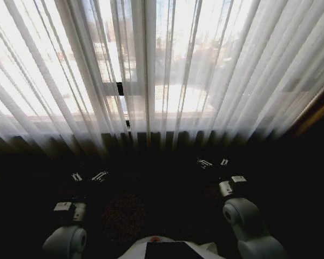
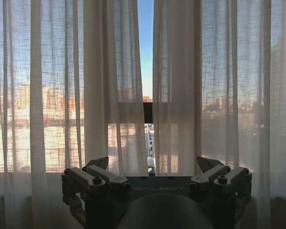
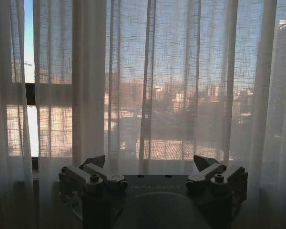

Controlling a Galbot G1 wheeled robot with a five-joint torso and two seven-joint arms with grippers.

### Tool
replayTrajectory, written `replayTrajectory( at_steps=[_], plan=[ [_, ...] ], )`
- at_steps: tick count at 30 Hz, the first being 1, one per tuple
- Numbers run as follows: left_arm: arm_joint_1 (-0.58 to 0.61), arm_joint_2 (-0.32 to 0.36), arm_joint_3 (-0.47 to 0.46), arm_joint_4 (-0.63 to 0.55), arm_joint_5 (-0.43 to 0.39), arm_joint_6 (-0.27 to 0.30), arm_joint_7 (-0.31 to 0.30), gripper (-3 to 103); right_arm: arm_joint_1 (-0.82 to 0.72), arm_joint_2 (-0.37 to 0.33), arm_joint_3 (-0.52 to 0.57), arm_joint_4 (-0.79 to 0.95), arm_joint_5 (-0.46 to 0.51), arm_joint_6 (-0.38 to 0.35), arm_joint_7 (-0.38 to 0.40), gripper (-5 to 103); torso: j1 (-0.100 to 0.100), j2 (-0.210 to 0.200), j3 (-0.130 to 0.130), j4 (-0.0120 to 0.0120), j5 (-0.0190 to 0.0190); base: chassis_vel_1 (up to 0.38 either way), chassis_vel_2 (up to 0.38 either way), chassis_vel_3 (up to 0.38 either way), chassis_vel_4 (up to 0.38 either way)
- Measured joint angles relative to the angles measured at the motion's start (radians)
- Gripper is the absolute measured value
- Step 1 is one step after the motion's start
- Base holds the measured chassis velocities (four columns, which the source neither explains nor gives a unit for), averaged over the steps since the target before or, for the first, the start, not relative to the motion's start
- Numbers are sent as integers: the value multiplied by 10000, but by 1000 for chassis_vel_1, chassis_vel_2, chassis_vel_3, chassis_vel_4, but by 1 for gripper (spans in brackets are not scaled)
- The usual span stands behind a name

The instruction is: Open the curtains by pulling them apart, changing their state from closed to fully open.

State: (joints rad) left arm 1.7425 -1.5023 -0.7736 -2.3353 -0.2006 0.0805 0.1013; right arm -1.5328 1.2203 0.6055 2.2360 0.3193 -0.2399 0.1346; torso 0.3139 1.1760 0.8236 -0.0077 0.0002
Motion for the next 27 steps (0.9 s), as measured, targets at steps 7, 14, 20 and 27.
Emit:
replayTrajectory(
  at_steps=[7, 14, 20, 27],
  plan=[
    [109, -52, -7, 0, 43, -168, 16, 100, -27, -48, -16, 24, -84, 10, -3, 100, 0, 0, 0, 1, 1, 28, 27, -24, -27],
    [181, -104, -47, -23, 80, -248, 27, 100, -33, -87, -41, 28, -84, 40, -8, 100, 0, 1, -1, 0, -3, 136, 137, -123, -152],
    [225, -179, -38, -39, 158, -291, 35, 100, -35, -111, -46, -20, -117, 195, -65, 100, 2, 0, 1, -1, 5, 216, 214, -245, -233],
    [285, -188, -53, -32, 249, -406, 35, 100, -35, -122, -87, -84, -133, 238, -118, 100, 1, 1, -1, 0, -8, 110, 93, -108, -108]
  ],
)
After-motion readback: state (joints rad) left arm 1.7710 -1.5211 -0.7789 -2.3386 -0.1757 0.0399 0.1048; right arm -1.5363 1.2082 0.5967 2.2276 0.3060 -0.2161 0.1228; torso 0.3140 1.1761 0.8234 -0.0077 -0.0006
